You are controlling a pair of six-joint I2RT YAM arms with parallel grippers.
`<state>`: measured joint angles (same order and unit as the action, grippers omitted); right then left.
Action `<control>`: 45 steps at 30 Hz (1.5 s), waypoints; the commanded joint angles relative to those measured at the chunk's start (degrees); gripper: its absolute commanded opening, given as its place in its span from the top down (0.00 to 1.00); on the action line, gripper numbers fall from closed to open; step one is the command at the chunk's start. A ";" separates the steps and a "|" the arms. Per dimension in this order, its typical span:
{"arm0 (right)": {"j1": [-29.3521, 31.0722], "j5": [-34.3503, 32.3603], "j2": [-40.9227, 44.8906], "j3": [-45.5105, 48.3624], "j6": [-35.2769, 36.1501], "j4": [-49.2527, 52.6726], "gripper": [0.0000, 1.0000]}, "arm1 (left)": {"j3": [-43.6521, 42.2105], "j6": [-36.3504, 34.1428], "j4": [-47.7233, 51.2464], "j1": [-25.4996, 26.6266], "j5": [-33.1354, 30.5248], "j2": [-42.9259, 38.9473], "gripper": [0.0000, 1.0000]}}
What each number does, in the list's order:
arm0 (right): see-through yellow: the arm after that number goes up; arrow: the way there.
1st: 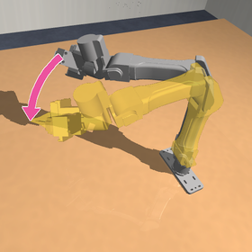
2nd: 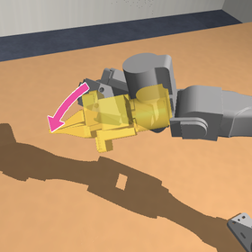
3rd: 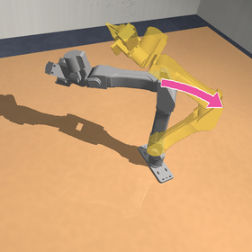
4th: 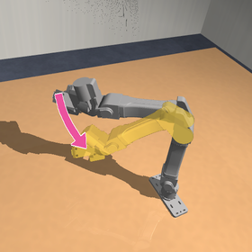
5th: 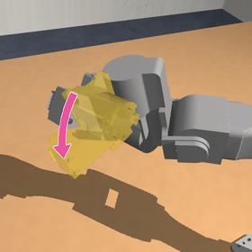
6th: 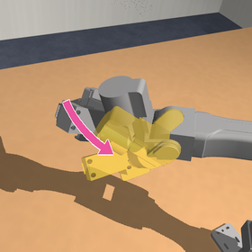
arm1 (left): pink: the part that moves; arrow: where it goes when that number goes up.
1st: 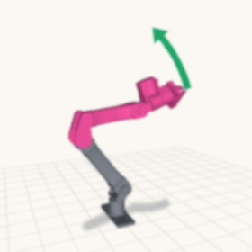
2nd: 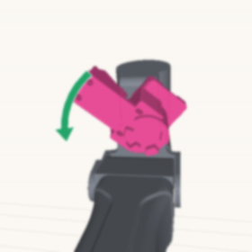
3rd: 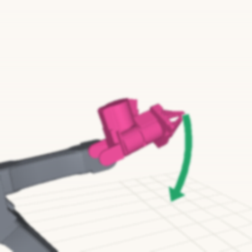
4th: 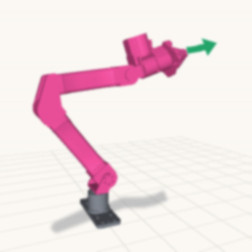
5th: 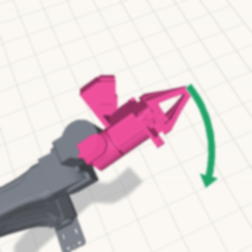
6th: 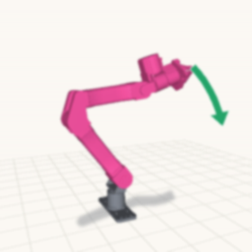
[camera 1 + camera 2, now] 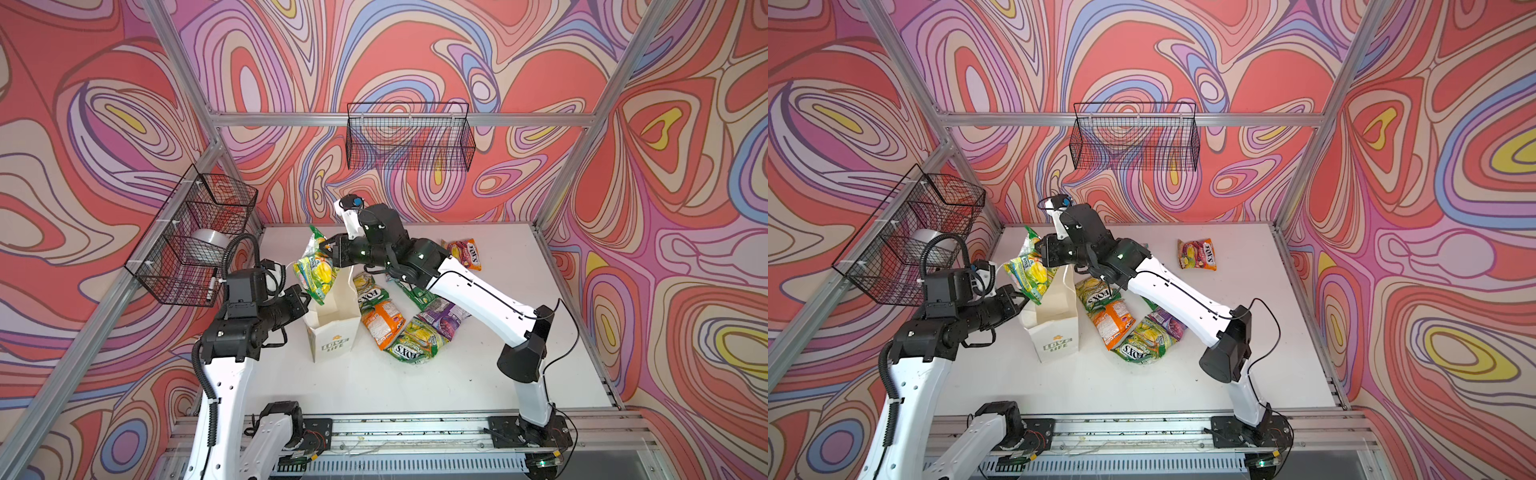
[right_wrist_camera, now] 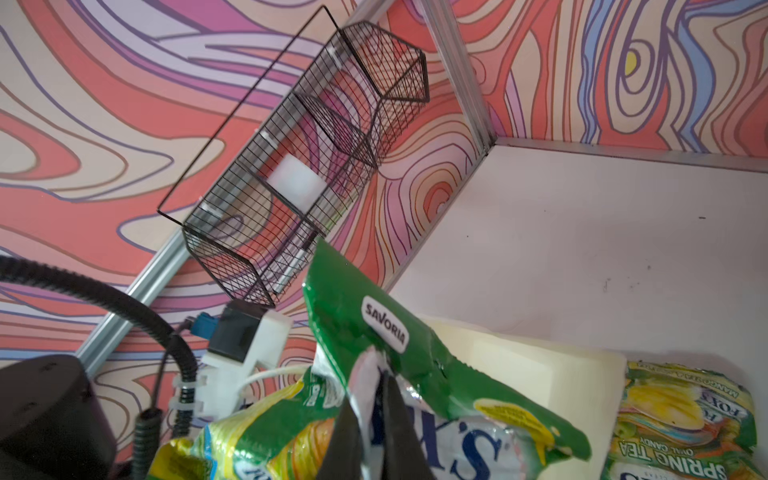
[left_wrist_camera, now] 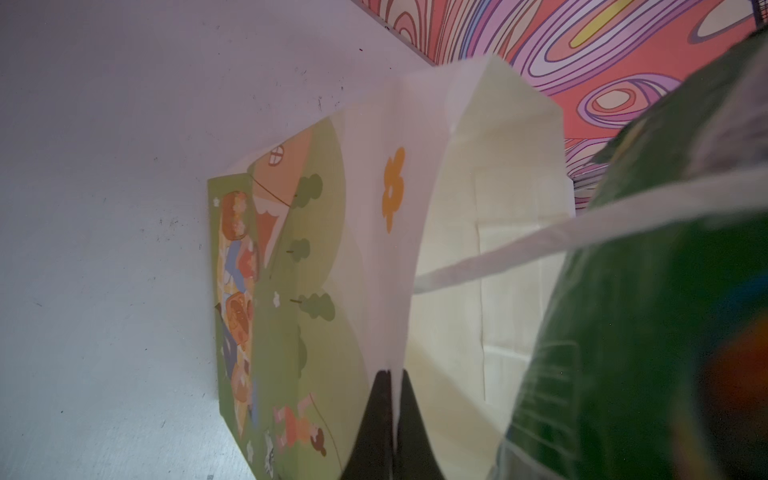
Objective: Place the snacks into the paper bag
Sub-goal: 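Lower the green packet into the bag held by the left gripper and release, then withdraw the right gripper from the bag toward the remaining packets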
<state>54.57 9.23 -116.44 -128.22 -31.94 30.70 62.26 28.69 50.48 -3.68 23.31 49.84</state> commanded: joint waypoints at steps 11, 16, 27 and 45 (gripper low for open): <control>0.20 6.72 0.43 -1.39 8.78 8.79 1.00 | 0.52 -2.87 3.41 0.26 -1.48 -1.07 1.00; 0.11 -0.10 -2.88 -8.34 13.69 18.34 1.00 | 1.03 -3.55 4.32 0.26 -1.07 -1.14 1.00; 0.21 -3.49 -6.51 -9.97 15.26 21.13 0.90 | 0.95 -3.55 3.68 0.26 0.22 -0.67 1.00; 0.54 -11.79 5.76 -5.57 17.70 16.09 0.16 | -1.89 -3.60 1.92 0.32 -1.06 0.52 1.00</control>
<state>54.85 4.32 -118.98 -136.05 -15.42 49.32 61.65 25.98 53.15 -3.68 23.31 50.35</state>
